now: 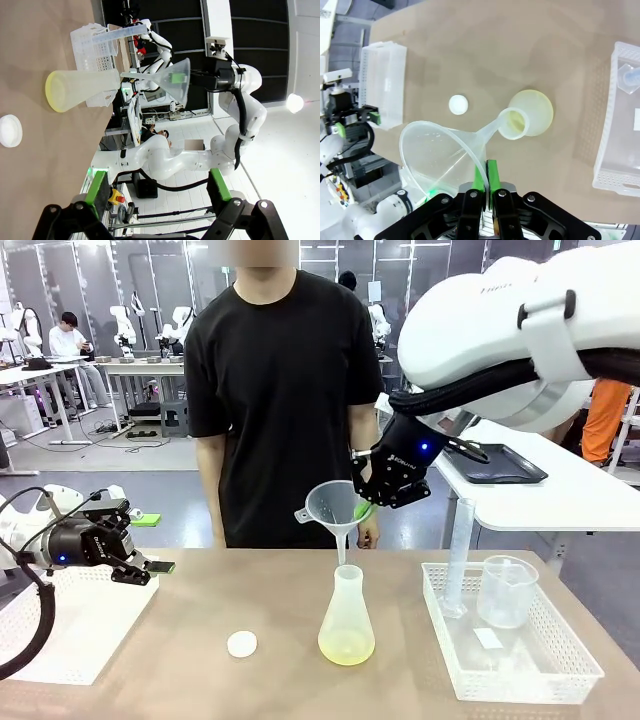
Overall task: Prepare the solutions needed for the experiment.
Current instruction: Once the solution is in the Big flask , pick up the Plastic Funnel and place it back into the right Organizing basket.
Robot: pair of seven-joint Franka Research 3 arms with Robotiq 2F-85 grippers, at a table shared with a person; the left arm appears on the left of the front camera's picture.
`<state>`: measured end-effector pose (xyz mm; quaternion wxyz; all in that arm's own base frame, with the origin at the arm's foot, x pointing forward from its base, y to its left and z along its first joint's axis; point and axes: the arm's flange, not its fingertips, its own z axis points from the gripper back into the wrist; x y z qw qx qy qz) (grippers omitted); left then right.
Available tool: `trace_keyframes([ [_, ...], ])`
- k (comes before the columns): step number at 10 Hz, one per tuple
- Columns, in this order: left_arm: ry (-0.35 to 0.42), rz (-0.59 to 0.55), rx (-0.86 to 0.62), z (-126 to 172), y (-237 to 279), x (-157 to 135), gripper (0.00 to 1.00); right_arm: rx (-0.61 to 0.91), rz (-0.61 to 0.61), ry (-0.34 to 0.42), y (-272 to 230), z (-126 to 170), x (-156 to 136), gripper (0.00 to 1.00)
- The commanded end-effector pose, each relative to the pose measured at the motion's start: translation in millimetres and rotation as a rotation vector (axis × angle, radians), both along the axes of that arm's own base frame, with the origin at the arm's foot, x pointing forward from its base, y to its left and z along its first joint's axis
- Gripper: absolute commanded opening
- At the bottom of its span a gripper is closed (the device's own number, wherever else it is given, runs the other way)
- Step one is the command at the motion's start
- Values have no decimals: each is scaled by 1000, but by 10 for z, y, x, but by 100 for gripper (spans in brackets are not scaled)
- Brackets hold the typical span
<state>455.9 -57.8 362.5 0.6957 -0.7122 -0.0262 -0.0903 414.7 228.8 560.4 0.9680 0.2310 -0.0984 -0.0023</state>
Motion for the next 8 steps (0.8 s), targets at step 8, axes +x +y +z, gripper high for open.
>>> trace_keyframes([
  [8,-3,6,-16,26,-12,9,100,61,-5,39,-975,103,-73,0],
])
